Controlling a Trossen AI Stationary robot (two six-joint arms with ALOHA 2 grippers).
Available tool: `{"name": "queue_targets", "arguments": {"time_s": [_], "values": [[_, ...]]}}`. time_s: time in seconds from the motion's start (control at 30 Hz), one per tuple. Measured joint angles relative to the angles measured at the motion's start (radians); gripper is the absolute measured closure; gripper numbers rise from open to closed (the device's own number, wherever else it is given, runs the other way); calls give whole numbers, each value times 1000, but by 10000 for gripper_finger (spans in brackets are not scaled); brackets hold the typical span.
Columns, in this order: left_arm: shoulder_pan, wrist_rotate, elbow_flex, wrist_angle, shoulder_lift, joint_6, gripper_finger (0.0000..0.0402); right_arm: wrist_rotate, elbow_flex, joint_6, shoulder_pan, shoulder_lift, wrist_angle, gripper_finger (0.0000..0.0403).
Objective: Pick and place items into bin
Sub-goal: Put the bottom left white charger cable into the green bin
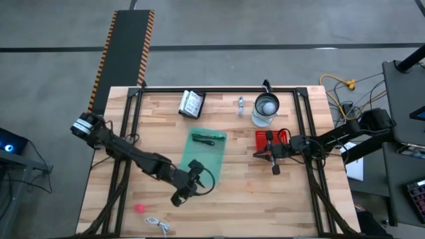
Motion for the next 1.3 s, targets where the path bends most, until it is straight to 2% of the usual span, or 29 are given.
{"name": "queue_targets", "arguments": {"time_s": [0.3, 0.7, 0.93, 1.3], "values": [[-77, 7, 1, -87, -21, -138, 247, 0, 0, 0, 0, 0, 0, 394], [-197, 80, 2, -96, -28, -327, 247, 0, 0, 1, 0, 0, 0, 394], [-230, 84, 3, -112, -29, -426, 247, 0, 0, 27, 0, 0, -8, 394], [-275, 137, 1, -142, -29, -693, 247, 0, 0, 35, 0, 0, -73, 394]]}}
